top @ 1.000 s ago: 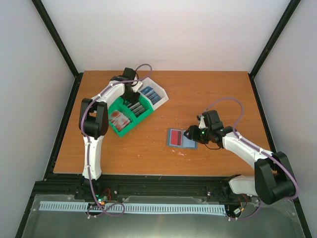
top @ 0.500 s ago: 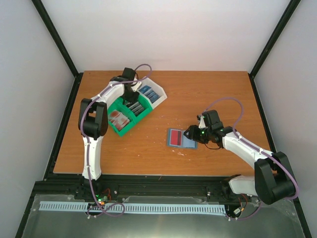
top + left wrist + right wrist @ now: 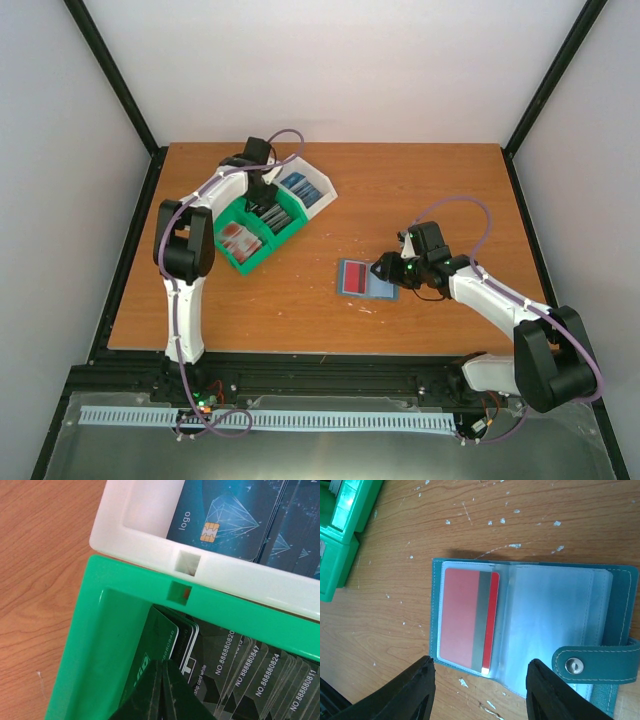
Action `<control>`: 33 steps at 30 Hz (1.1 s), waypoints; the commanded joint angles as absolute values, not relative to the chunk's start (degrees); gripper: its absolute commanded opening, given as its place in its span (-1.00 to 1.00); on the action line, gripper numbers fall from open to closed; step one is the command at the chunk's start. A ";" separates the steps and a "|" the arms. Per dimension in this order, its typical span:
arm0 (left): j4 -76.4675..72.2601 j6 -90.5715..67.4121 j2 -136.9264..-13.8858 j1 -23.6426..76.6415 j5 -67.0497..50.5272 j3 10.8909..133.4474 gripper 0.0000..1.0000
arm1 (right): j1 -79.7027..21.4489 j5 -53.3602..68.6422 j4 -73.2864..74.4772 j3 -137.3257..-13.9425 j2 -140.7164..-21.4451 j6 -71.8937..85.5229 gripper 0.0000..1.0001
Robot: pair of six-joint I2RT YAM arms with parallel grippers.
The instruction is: Put the credit cards into the card holder
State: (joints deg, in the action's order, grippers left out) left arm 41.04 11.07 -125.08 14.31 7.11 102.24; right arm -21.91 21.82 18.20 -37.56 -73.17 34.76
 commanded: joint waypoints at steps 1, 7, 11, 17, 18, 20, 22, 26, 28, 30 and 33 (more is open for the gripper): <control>39.46 11.25 -123.72 13.54 10.93 100.90 -0.92 | -22.49 21.80 17.23 -37.33 -73.19 34.42 0.01; 38.39 11.43 -123.34 13.54 13.27 99.74 -0.90 | -22.58 21.93 17.01 -37.36 -73.28 34.62 0.01; 38.41 11.65 -123.37 13.49 13.08 99.20 -0.86 | -22.57 21.97 16.88 -37.41 -73.30 34.56 0.01; 37.59 12.04 -123.34 13.53 13.96 97.22 -0.78 | -22.63 22.06 16.87 -37.36 -73.24 34.62 0.01; 37.46 12.11 -123.25 13.54 13.91 96.94 -0.76 | -22.59 22.06 16.87 -37.41 -73.29 34.58 0.01; 37.12 12.13 -123.17 13.53 13.95 96.54 -0.72 | -22.65 22.13 16.83 -37.46 -73.34 34.61 0.01; 36.95 12.17 -123.14 13.54 14.01 96.31 -0.69 | -22.67 22.23 16.79 -37.53 -73.47 34.70 0.01; 36.67 12.35 -123.19 13.54 13.70 96.16 -0.65 | -22.72 22.28 16.70 -37.62 -73.54 34.80 0.01; 36.29 12.58 -123.31 13.51 14.37 95.86 -0.64 | -22.74 22.31 16.61 -37.62 -73.44 34.77 0.01; 35.78 12.93 -123.35 13.49 15.51 95.36 -0.64 | -22.74 22.32 16.60 -37.62 -73.55 34.80 0.01; 34.37 13.42 -123.02 13.54 17.20 94.33 -0.70 | -22.76 22.31 16.53 -37.66 -73.54 34.77 0.01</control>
